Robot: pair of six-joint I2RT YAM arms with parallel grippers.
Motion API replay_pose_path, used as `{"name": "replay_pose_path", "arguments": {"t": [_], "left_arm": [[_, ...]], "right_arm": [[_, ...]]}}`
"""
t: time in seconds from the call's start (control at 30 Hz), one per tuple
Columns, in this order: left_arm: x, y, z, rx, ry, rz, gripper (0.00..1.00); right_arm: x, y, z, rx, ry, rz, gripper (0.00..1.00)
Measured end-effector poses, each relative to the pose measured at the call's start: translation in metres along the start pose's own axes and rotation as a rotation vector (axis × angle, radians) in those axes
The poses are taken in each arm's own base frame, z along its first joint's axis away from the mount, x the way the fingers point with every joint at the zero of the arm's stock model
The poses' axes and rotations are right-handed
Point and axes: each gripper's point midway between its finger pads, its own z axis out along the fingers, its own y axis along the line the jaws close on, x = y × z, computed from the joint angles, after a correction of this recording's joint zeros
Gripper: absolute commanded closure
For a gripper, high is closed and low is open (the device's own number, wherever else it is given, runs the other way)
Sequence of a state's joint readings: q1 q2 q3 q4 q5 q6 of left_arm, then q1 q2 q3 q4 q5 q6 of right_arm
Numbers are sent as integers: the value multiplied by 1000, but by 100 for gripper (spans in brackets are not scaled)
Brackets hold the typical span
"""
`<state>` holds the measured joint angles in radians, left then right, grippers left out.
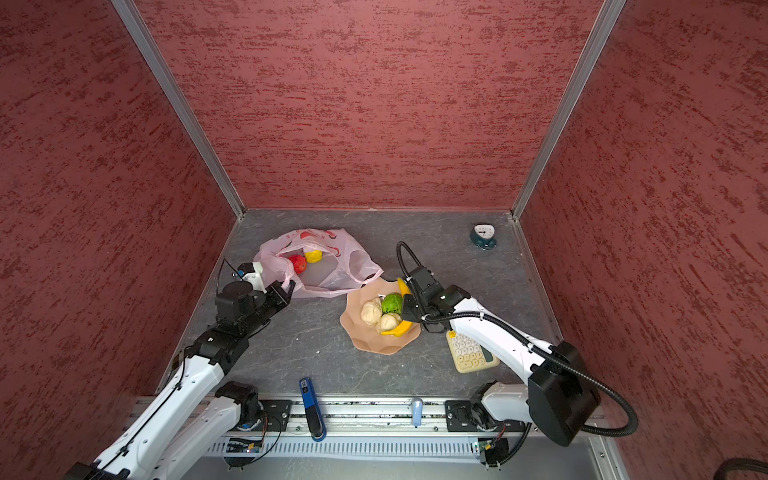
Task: Take the fake fruits out of the plastic bag
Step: 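Carry the yellow banana over the peach bowl and open the right gripper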
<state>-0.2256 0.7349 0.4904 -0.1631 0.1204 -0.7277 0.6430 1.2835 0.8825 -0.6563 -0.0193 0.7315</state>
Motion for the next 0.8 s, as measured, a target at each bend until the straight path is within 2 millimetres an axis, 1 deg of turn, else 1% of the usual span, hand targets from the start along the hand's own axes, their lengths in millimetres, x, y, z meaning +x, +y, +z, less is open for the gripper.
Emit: {"name": "replay_pose_path", "arguments": {"t": [0.47, 0.6, 0.8], "left_arm": [[1, -1, 0, 8, 6, -1, 93], [2, -1, 1, 7, 10, -2, 93], [5, 1, 4, 4, 28, -4, 93]], "right_arm": [[3, -2, 9, -14, -9, 46, 65], [9, -7, 14, -9, 6, 54, 65], [18, -13, 19, -1, 30, 67, 60]]}}
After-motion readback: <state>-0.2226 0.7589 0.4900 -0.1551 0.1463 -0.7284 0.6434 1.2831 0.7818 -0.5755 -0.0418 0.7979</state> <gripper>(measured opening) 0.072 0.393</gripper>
